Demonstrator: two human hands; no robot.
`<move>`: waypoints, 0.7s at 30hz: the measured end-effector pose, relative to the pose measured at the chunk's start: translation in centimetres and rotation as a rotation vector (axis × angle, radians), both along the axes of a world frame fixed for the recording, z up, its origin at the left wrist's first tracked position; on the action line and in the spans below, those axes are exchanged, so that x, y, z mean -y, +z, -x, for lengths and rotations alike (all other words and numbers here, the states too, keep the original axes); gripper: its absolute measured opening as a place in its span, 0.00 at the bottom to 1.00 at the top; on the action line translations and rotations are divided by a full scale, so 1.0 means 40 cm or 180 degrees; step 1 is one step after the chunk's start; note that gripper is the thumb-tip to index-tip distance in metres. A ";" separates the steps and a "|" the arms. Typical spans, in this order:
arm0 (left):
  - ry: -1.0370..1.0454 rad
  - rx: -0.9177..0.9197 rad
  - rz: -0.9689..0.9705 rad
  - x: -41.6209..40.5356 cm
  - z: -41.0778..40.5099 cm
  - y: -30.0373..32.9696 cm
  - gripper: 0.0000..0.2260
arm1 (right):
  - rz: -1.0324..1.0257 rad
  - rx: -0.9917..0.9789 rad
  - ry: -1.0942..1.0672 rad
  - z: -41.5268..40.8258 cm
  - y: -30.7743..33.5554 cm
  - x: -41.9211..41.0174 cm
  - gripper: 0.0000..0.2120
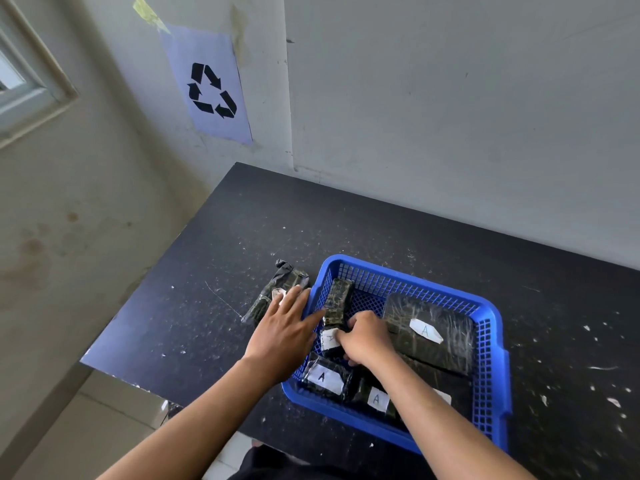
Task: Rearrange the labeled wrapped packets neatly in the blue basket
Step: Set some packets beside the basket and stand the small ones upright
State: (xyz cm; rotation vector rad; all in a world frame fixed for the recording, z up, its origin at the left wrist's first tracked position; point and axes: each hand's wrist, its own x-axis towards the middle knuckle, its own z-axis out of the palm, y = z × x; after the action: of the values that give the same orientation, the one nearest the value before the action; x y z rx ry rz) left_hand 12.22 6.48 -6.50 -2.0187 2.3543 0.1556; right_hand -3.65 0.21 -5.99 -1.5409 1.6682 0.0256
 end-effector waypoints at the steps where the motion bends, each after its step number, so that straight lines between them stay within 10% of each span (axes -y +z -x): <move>1: 0.0017 -0.0001 0.0021 -0.003 0.003 -0.001 0.21 | -0.0022 0.0120 -0.0126 -0.006 -0.008 -0.001 0.11; 14: -0.0154 0.0237 -0.0135 0.013 0.034 0.015 0.08 | 0.1130 -0.0726 0.0649 0.010 0.005 0.022 0.09; 21: -0.0196 0.0284 -0.0299 0.011 0.037 0.035 0.11 | 0.1791 -0.0448 0.1665 0.014 -0.027 0.037 0.23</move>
State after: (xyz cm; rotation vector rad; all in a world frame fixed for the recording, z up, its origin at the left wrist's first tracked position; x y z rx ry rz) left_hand 10.74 6.02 -5.10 -1.8692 2.3065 0.1671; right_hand -4.22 -1.27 -7.09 -2.4216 1.3921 -0.0667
